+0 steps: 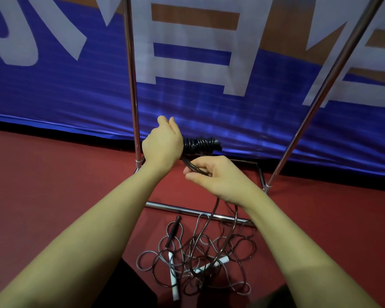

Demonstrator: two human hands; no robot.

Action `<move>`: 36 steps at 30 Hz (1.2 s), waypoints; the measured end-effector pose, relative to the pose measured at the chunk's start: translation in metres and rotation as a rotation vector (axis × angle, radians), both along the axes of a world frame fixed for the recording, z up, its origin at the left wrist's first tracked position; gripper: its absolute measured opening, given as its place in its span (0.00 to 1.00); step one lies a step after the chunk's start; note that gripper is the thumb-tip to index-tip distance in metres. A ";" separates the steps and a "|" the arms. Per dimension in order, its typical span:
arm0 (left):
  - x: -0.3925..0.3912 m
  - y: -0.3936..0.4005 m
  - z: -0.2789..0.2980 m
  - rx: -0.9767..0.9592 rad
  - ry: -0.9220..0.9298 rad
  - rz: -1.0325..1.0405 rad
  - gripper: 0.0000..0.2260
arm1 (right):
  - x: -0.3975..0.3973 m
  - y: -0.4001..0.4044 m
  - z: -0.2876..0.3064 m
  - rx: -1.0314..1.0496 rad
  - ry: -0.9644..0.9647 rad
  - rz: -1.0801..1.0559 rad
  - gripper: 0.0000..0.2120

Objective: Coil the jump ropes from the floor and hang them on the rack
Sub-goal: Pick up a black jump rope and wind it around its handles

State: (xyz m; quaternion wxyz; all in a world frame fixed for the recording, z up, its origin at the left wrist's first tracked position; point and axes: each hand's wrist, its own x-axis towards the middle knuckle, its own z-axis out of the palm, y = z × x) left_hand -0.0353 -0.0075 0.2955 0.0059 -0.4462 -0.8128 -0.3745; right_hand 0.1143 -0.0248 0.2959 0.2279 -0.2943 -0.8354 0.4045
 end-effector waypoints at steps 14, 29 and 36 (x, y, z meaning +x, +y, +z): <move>0.009 -0.017 0.006 0.095 0.259 -0.583 0.20 | 0.022 0.022 0.003 0.145 0.117 -0.373 0.10; 0.008 -0.027 0.012 0.334 0.199 -0.570 0.27 | 0.019 0.015 0.002 -0.009 0.057 -0.188 0.09; 0.007 -0.021 0.010 0.331 0.197 -0.572 0.12 | 0.012 0.018 -0.013 0.173 0.107 -0.377 0.08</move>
